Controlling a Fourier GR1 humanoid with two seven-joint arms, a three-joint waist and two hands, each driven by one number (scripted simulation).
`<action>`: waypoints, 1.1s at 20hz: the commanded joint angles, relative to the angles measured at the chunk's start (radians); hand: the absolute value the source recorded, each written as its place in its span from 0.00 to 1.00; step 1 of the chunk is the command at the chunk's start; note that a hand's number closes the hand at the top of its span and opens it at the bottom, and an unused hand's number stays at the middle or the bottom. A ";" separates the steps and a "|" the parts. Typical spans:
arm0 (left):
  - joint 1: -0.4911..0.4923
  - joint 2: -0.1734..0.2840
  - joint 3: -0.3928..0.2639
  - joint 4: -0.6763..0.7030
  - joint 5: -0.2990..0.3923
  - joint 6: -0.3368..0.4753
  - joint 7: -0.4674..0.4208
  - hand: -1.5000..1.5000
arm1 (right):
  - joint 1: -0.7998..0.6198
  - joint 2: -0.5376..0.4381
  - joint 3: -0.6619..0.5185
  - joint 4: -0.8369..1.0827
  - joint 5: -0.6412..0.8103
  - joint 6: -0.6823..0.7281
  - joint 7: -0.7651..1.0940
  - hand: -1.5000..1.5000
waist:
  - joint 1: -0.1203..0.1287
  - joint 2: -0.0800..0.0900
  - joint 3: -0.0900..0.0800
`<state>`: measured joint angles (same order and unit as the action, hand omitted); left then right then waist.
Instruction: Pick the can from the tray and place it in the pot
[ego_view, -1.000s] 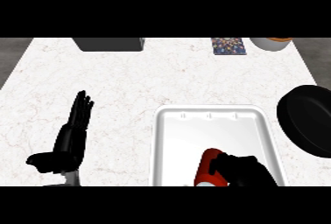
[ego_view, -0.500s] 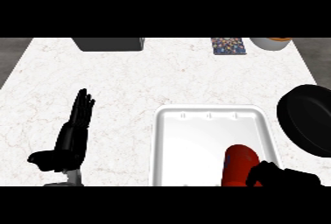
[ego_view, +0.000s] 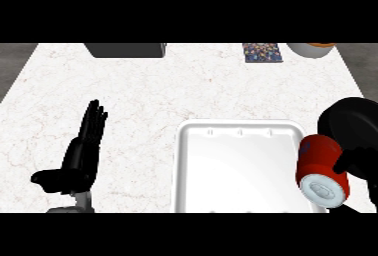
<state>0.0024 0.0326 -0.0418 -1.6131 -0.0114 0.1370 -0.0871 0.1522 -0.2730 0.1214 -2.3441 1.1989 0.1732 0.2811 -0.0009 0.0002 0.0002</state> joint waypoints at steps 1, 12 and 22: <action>0.004 -0.007 -0.005 -0.008 -0.006 0.006 -0.004 0.50 | -0.121 -0.022 -0.230 0.074 -0.208 0.051 -0.031 1.00 | 0.004 0.001 0.000; 0.057 -0.024 -0.037 -0.046 -0.017 0.000 -0.013 0.50 | -0.273 -0.221 -0.547 0.612 -0.382 -0.034 -0.335 1.00 | 0.012 0.001 0.001; -0.001 0.006 0.003 -0.032 -0.001 -0.013 0.026 0.50 | -0.399 -0.290 -0.502 1.115 -0.318 -0.107 -0.524 1.00 | 0.014 0.002 0.001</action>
<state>-0.0019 0.0264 -0.0432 -1.6051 -0.0156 0.1266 -0.0941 -0.1972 -0.5480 -0.3956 -1.4098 0.8422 0.1178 -0.1880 0.0103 0.0026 0.0006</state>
